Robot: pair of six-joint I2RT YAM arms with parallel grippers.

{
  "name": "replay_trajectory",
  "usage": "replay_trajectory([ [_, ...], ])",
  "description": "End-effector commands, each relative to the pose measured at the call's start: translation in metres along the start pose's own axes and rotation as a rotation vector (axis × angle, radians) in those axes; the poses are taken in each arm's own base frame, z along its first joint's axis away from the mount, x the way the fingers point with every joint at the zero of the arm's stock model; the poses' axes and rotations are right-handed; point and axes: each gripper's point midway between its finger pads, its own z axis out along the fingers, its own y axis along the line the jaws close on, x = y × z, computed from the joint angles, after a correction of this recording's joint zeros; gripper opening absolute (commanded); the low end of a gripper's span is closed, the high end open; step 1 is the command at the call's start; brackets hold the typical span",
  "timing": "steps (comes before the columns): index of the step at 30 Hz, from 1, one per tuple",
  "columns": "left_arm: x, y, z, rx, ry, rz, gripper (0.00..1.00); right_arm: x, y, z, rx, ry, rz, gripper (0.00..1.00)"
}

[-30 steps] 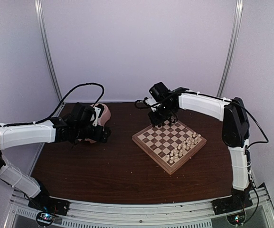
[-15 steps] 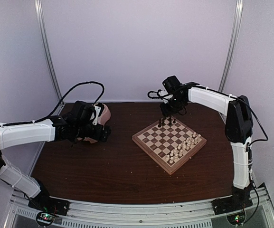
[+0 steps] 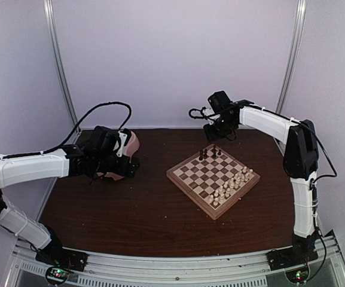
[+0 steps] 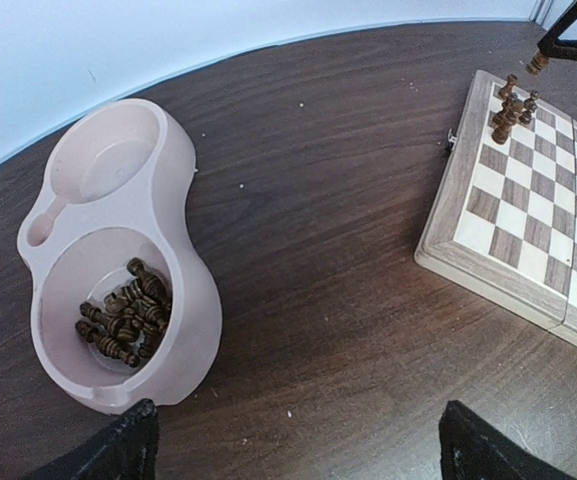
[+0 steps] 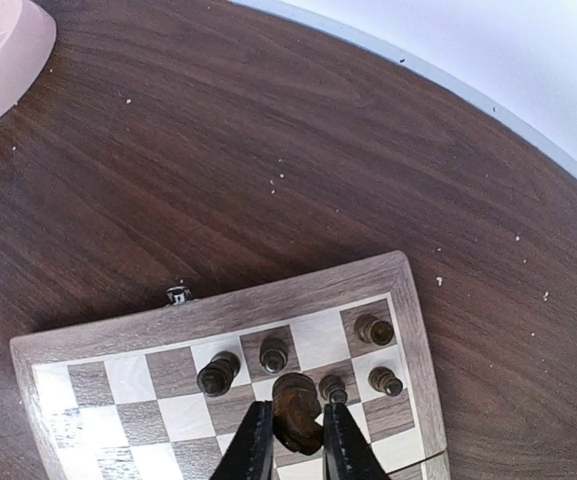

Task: Set up the chess pieces on the board
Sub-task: Place the knight at g8.

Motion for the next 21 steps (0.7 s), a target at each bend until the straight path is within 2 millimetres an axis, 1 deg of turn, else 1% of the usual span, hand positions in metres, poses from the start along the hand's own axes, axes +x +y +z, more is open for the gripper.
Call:
replay_trajectory([
  [1, -0.023, 0.001, -0.008, 0.007, -0.058, -0.009, 0.98, -0.009, -0.015, 0.010, 0.034, -0.019, 0.013, 0.16],
  [7, -0.024, 0.000, -0.006, 0.010, -0.056, -0.006, 0.98, -0.008, -0.020, 0.020, 0.038, -0.005, 0.019, 0.16],
  [21, -0.027, -0.003, -0.002, 0.014, -0.046, 0.006, 0.98, 0.005, -0.021, 0.044, 0.031, 0.037, 0.024, 0.16],
])
